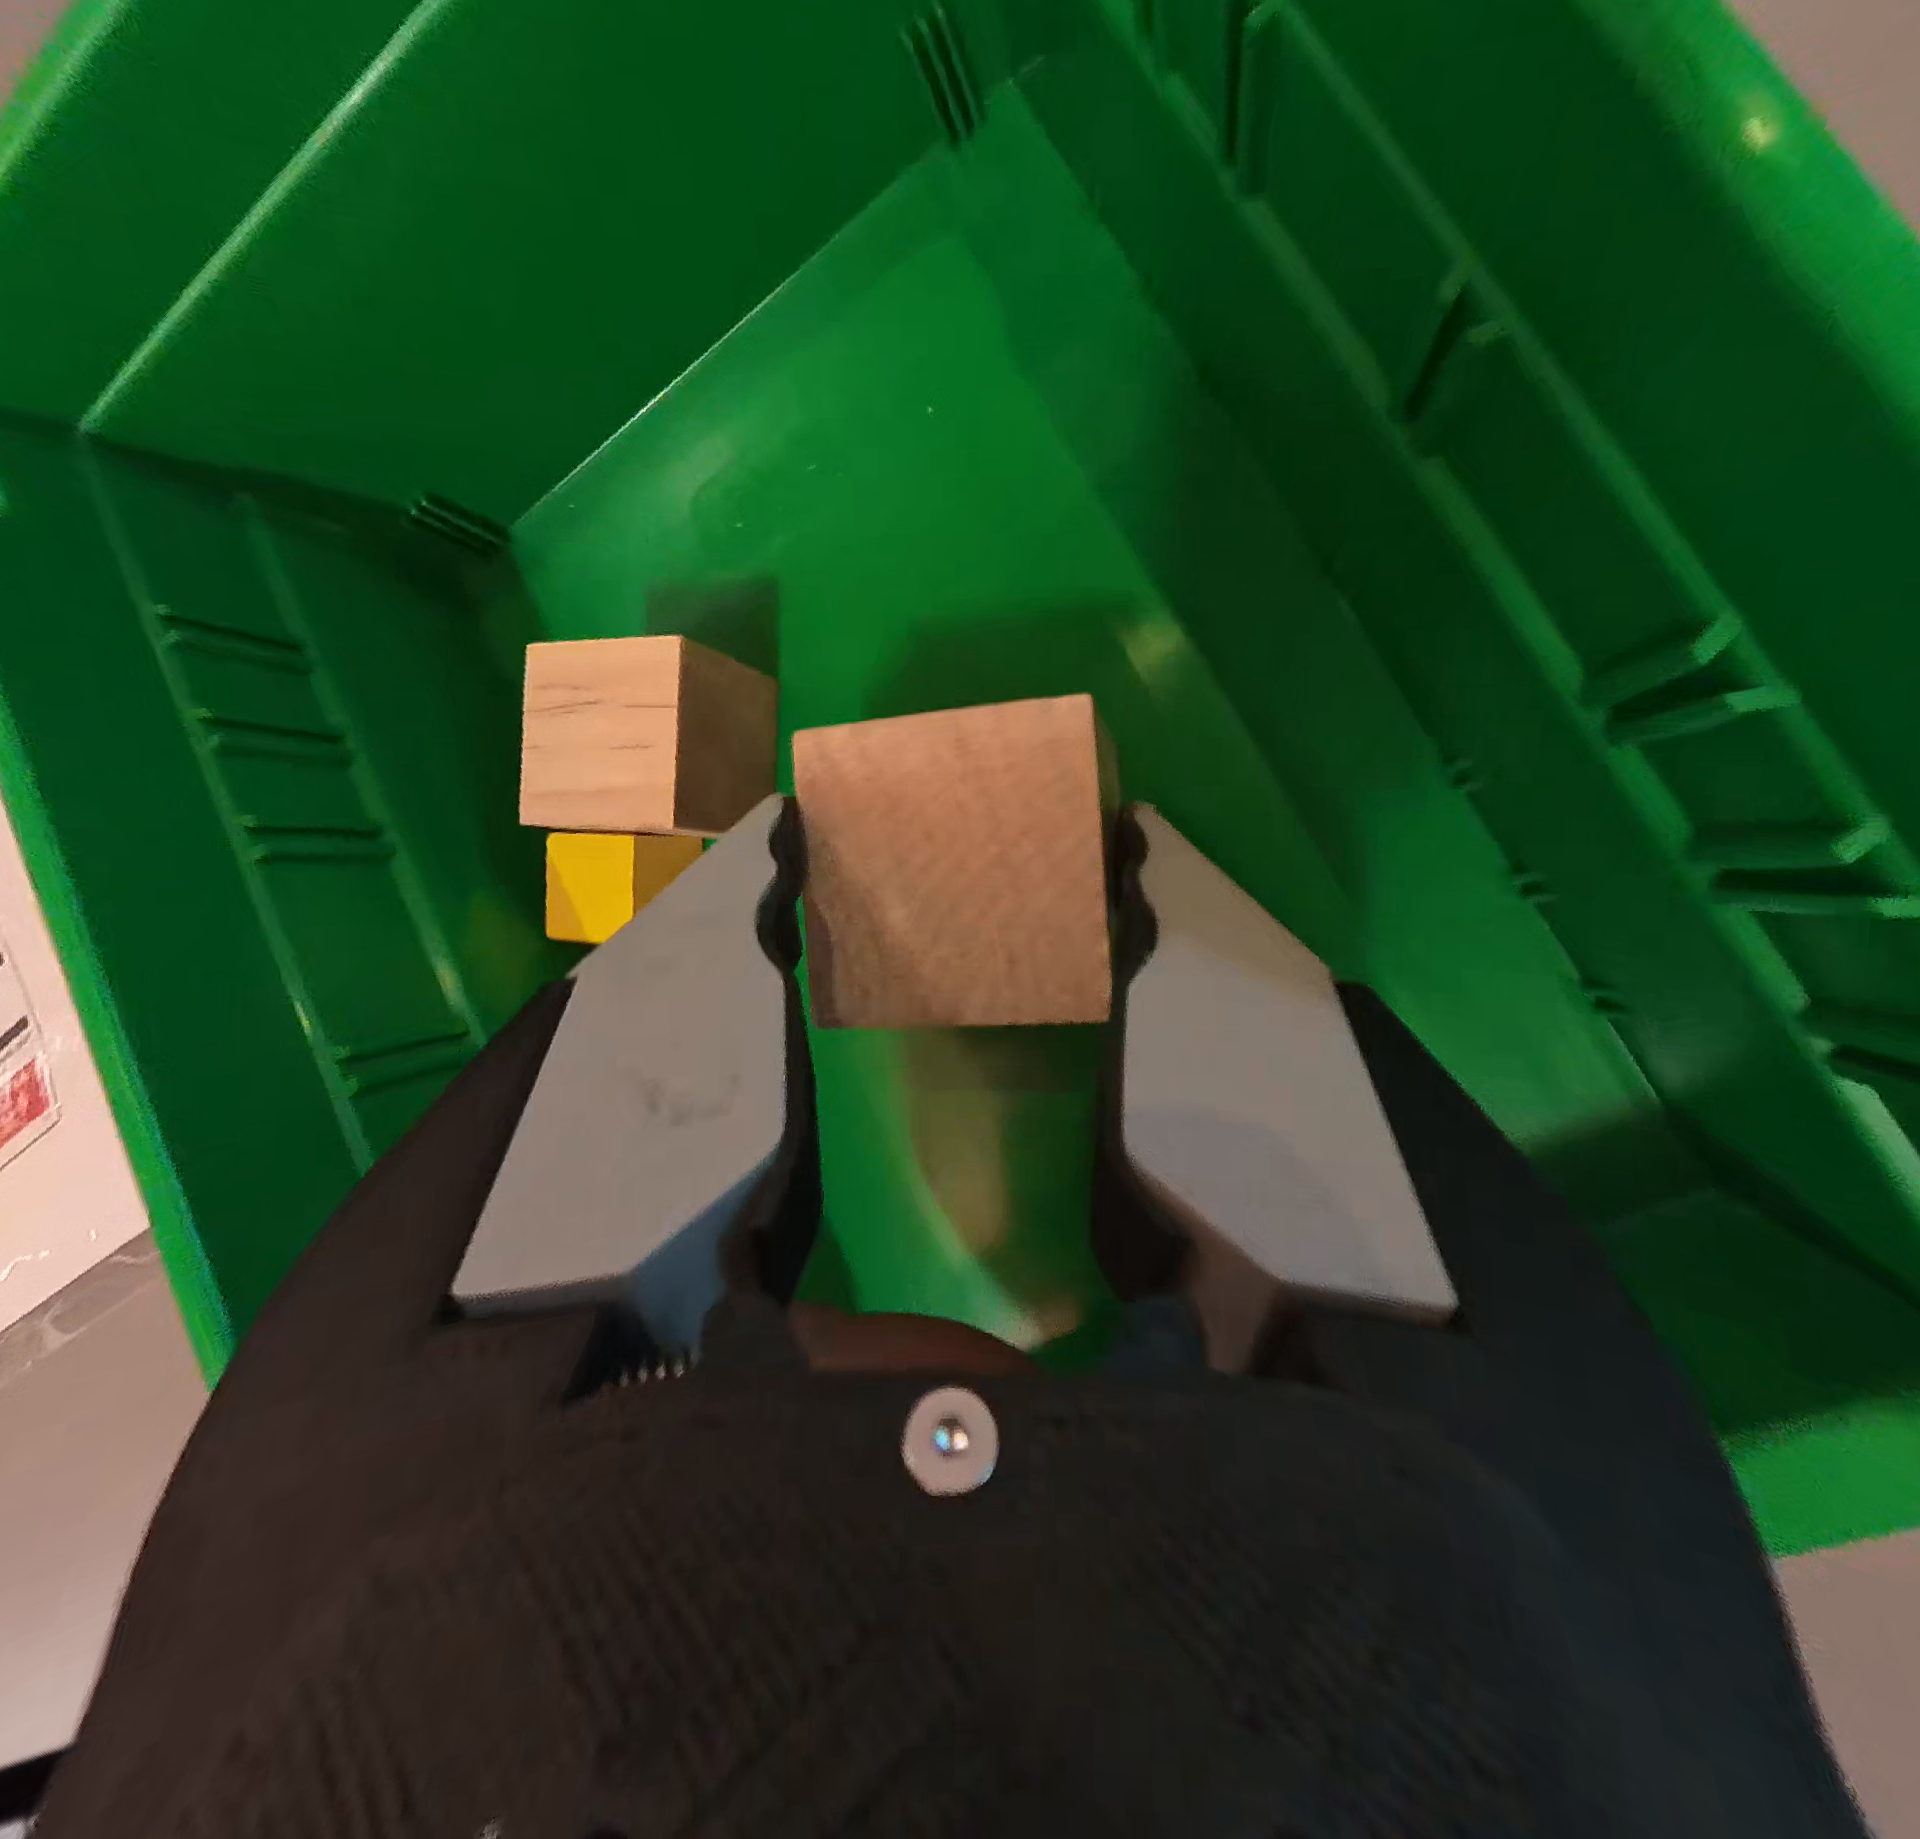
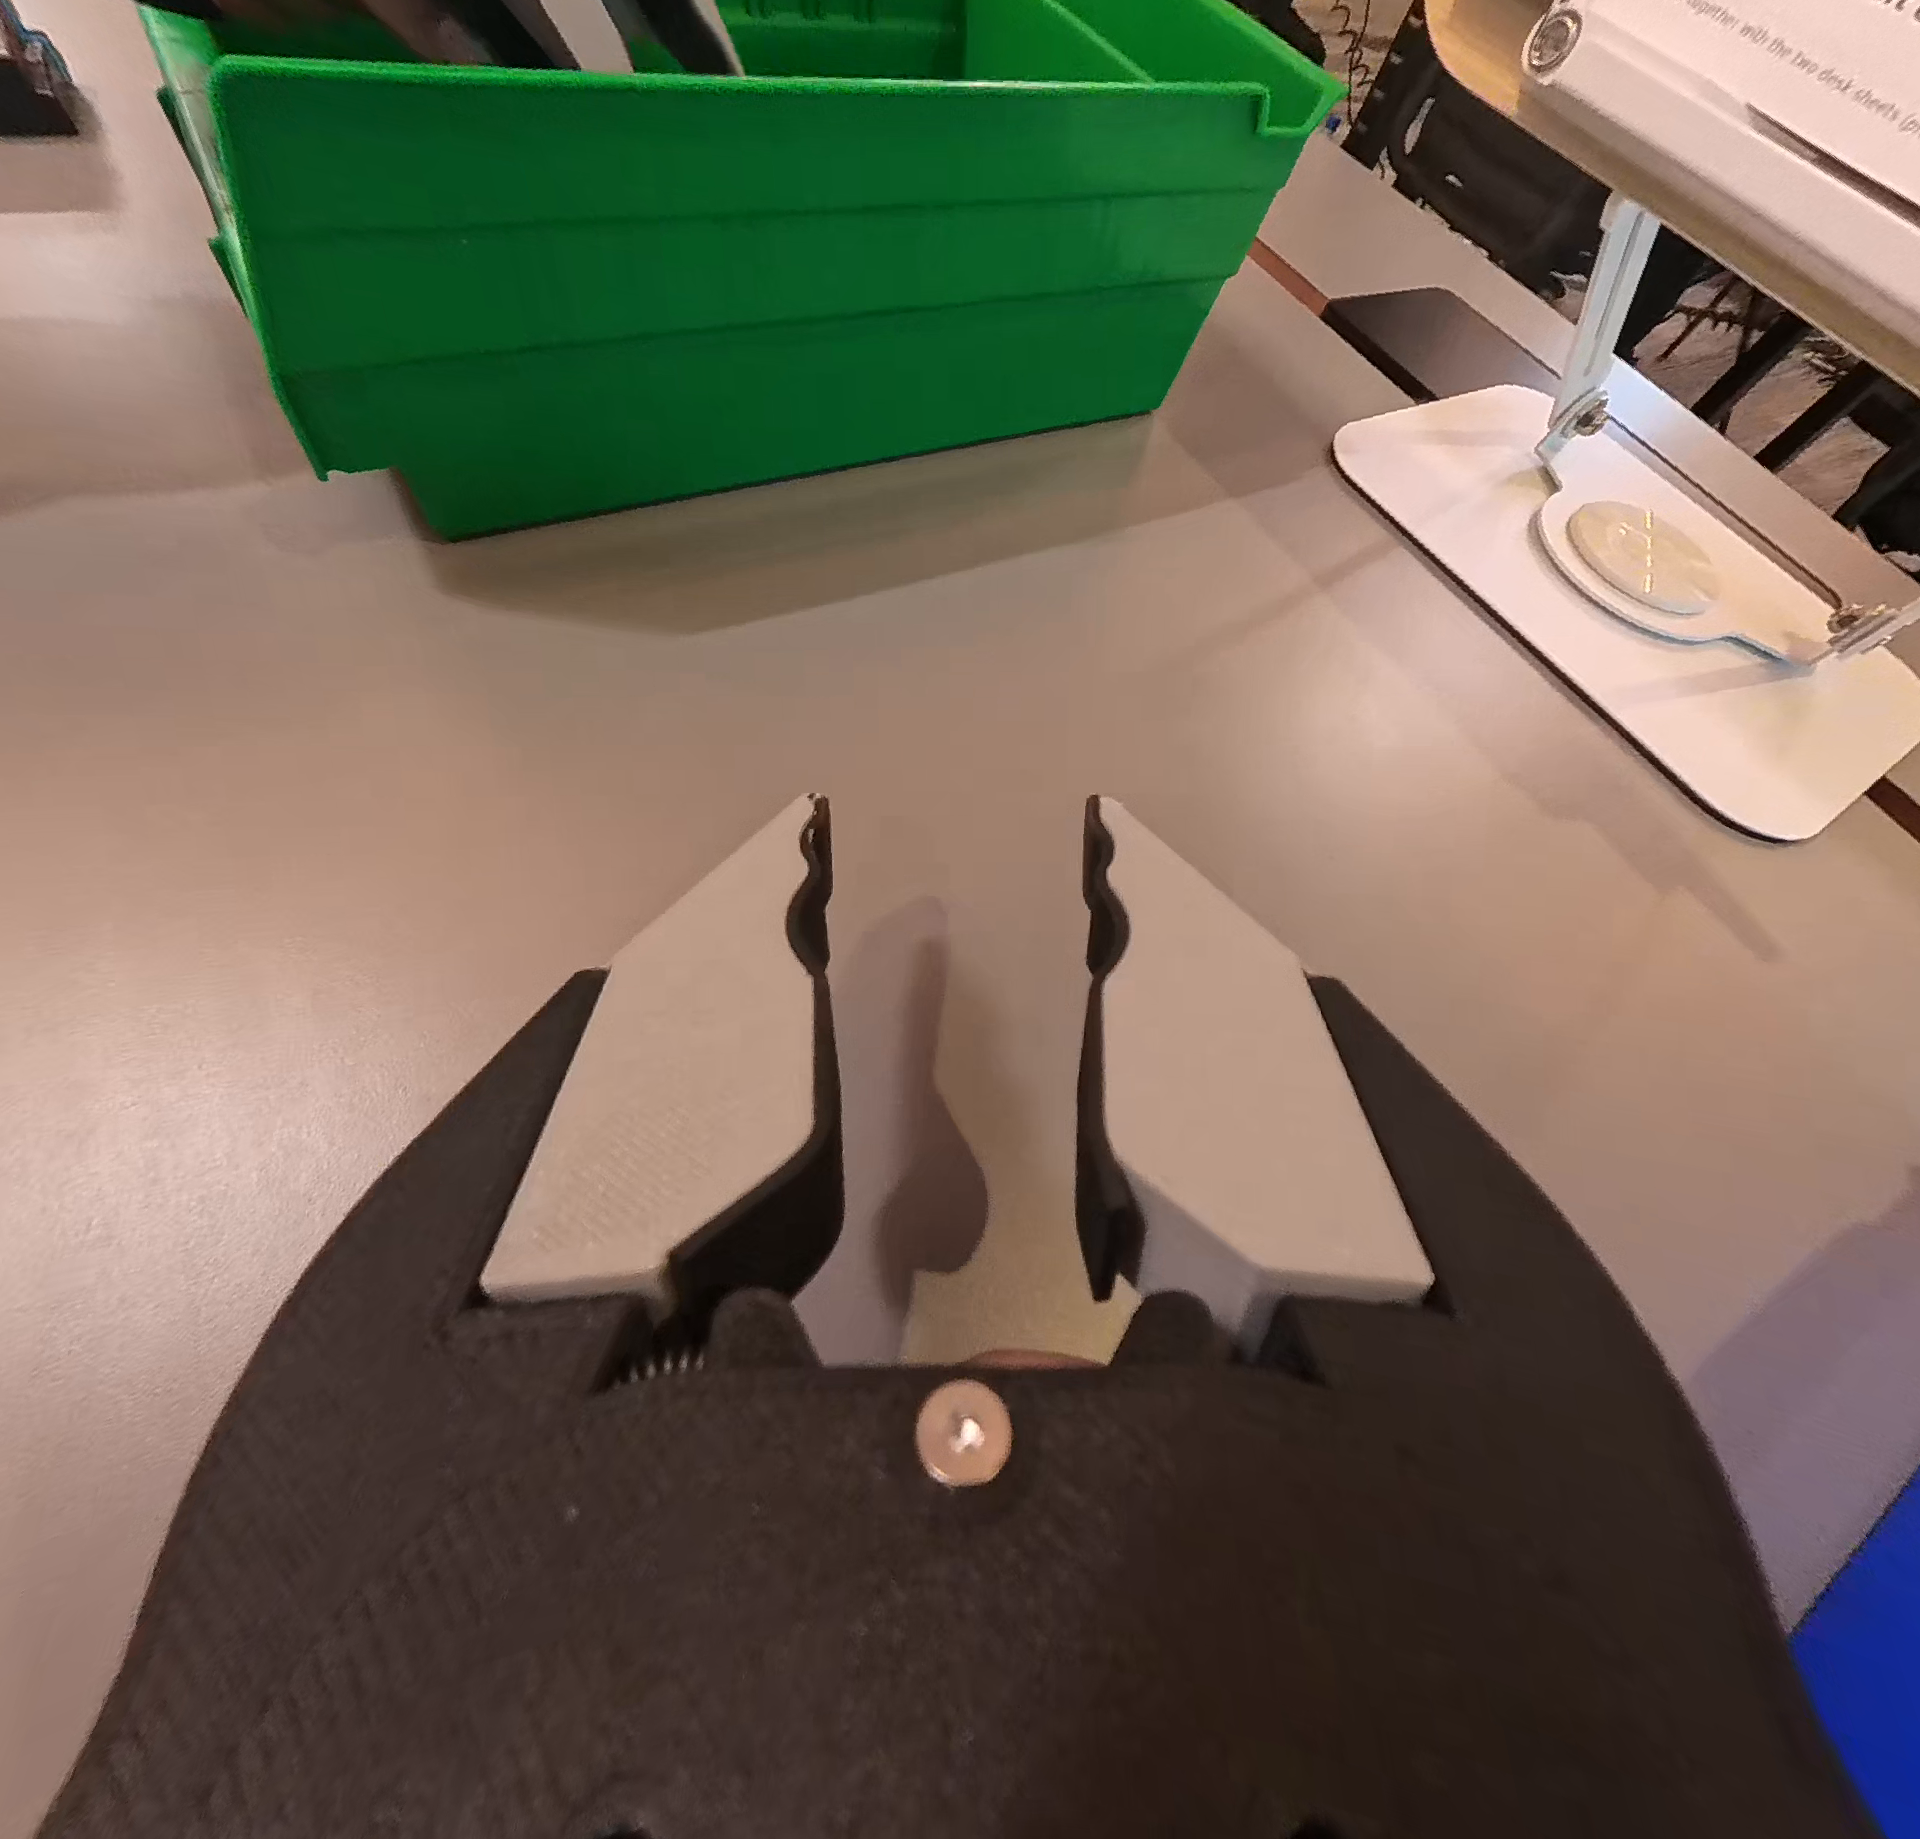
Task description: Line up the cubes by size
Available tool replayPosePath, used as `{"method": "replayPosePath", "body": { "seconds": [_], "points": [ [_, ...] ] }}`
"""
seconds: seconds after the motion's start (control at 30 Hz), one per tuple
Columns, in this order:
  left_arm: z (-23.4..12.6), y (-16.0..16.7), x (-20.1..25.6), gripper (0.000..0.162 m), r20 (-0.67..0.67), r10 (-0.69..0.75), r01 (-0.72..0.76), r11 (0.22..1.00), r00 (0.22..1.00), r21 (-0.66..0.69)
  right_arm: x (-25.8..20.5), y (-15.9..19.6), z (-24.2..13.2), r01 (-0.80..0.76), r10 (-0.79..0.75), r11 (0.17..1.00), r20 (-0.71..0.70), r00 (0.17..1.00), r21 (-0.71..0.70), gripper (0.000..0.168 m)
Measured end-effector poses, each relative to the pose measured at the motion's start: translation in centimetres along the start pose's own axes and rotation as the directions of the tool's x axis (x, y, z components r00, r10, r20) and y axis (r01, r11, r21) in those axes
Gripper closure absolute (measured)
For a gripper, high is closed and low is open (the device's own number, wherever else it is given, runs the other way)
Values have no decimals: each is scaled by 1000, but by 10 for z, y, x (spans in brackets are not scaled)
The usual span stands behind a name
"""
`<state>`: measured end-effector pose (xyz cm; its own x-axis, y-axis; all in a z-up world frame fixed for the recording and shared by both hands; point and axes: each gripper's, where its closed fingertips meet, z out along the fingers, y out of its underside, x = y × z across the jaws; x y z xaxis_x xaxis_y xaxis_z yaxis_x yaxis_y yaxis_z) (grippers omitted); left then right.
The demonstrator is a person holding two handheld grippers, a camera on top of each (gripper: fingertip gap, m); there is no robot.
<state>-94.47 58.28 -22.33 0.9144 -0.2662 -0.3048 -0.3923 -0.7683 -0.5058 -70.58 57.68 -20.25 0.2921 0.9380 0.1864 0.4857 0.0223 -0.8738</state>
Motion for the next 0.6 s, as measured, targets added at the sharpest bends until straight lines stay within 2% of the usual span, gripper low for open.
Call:
{"method": "replayPosePath", "body": {
  "seconds": [0.23,0.33,0.43,0.5,0.6],
  "points": [
    [-1,0,0,103,-4,-1,2,996,1000,91,-1,-3,-2,-17,17,1000,14,1000,16,123],
    [0,3,0,102,25,16,-17,998,1000,67,-2,-4,-2,-12,12,1000,11,1000,18,123],
    [2,5,0,97,83,128,-131,991,988,21,-1,-3,-1,-8,8,1000,3,1000,12,123],
    [2,4,0,98,80,133,-133,991,988,-6,1,-3,-2,-11,11,1000,-2,1000,14,123],
    [-2,-3,-9,99,148,122,-133,989,981,63,3,-5,-5,-25,25,999,-1,1000,27,123]
  ]
}}
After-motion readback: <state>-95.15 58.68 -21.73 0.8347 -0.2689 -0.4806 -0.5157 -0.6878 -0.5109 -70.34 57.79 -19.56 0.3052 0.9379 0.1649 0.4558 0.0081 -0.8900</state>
